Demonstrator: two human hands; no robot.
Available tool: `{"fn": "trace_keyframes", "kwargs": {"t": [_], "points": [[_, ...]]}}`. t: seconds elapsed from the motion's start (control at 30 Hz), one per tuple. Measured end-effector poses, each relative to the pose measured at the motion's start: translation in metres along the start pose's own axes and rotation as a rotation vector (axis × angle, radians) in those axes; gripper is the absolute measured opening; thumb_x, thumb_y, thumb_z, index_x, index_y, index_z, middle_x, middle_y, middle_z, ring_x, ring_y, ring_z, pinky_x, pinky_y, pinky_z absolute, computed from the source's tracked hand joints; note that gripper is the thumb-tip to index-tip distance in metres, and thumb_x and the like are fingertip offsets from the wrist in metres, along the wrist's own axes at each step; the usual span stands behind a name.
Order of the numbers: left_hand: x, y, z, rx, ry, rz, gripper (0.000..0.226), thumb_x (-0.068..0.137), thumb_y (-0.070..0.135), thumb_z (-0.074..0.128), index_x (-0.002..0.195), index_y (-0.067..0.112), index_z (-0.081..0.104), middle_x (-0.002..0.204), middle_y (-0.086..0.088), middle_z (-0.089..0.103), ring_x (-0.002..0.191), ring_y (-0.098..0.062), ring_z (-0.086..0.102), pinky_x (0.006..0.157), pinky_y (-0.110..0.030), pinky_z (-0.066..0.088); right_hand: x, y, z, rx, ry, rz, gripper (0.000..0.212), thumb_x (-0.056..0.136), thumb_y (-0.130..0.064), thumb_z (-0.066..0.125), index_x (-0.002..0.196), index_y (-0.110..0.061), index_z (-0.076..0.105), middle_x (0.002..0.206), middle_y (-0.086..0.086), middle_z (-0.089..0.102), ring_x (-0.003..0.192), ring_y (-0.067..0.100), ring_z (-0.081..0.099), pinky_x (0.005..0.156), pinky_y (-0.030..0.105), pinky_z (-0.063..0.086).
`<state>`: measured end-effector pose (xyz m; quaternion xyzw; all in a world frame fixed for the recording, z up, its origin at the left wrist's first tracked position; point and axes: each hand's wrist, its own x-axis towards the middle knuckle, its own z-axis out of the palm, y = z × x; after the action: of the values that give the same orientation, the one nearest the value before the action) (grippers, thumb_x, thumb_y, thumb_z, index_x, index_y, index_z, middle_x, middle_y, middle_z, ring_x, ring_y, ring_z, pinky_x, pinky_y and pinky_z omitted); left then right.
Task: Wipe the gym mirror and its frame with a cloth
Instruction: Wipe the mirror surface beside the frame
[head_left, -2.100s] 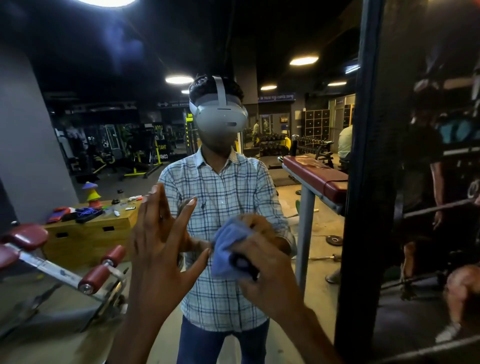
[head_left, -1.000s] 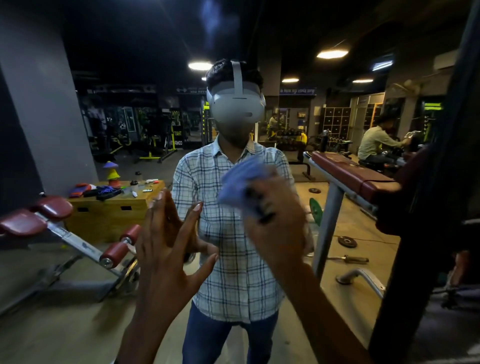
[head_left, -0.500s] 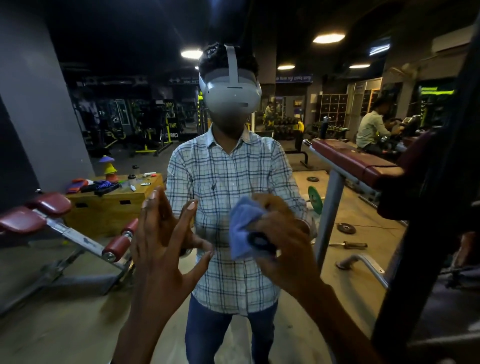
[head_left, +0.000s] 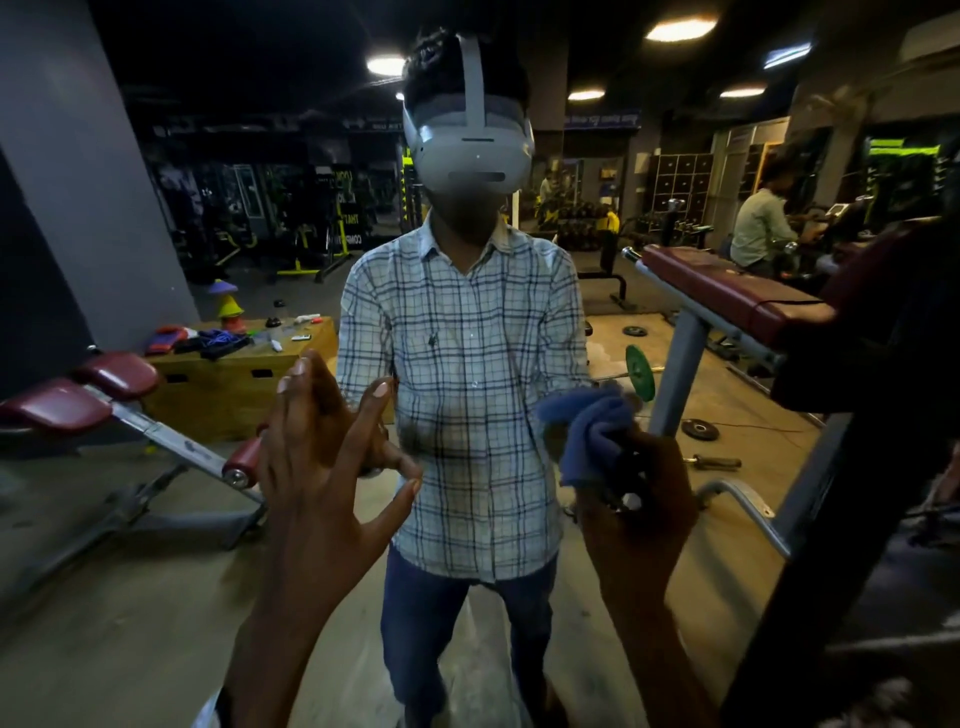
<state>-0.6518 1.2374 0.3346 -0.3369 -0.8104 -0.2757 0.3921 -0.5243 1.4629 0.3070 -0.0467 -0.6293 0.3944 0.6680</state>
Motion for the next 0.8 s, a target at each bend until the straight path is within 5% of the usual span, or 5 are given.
{"fn": "trace_keyframes", "kwargs": {"t": [0.1, 0.23, 0.47, 0.63, 0.8], "points": [[-0.006, -0.011, -0.001, 0.008, 0.013, -0.009, 0.091, 0.079, 0.050, 0.075, 0.158, 0.025, 0.041, 0.173, -0.017, -0.002, 0.160, -0.035, 0.000, 0.116, -0.068, 0.024, -0.030, -0.018, 0.036, -0.043, -0.063, 0.241, 0.044, 0.074, 0.006, 0.080, 0.105, -0.018, 0.061, 0.100, -0.014, 0.067, 0.092, 0.003, 0.065, 0.076, 0.016, 0.050], [-0.011, -0.027, -0.006, 0.012, 0.003, 0.013, 0.091, 0.077, 0.048, 0.077, 0.157, 0.024, 0.043, 0.172, -0.019, 0.000, 0.160, -0.032, -0.001, 0.116, -0.067, 0.025, -0.063, -0.018, 0.066, -0.224, -0.567, -0.066, 0.062, 0.064, 0.004, 0.086, 0.111, -0.030, 0.062, 0.110, -0.012, 0.059, 0.097, 0.013, 0.063, 0.079, 0.031, 0.052], [-0.015, -0.064, -0.023, 0.018, 0.008, -0.021, 0.086, 0.080, 0.060, 0.062, 0.157, 0.027, 0.044, 0.172, -0.019, 0.001, 0.160, -0.032, -0.002, 0.114, -0.070, 0.027, -0.012, -0.030, 0.083, -0.066, 0.006, -0.028, 0.029, 0.086, -0.031, 0.072, 0.110, -0.017, 0.062, 0.107, 0.006, 0.069, 0.098, 0.021, 0.068, 0.080, 0.055, 0.054], [-0.014, -0.073, -0.025, 0.011, 0.003, 0.017, 0.086, 0.079, 0.062, 0.063, 0.157, 0.033, 0.040, 0.172, -0.020, 0.003, 0.160, -0.033, -0.001, 0.114, -0.070, 0.026, -0.022, -0.050, 0.117, -0.190, -0.534, -0.442, 0.035, 0.080, -0.010, 0.076, 0.109, -0.019, 0.060, 0.111, 0.000, 0.062, 0.103, 0.019, 0.064, 0.084, 0.041, 0.056], [-0.005, -0.097, -0.041, 0.025, 0.011, 0.002, 0.091, 0.075, 0.063, 0.067, 0.156, 0.030, 0.044, 0.172, -0.019, -0.001, 0.159, -0.038, 0.001, 0.119, -0.063, 0.019, 0.074, -0.060, 0.096, -0.014, 0.105, -0.297, 0.027, 0.088, 0.005, 0.072, 0.112, -0.001, 0.059, 0.110, 0.018, 0.064, 0.105, 0.027, 0.064, 0.089, 0.049, 0.053]]}}
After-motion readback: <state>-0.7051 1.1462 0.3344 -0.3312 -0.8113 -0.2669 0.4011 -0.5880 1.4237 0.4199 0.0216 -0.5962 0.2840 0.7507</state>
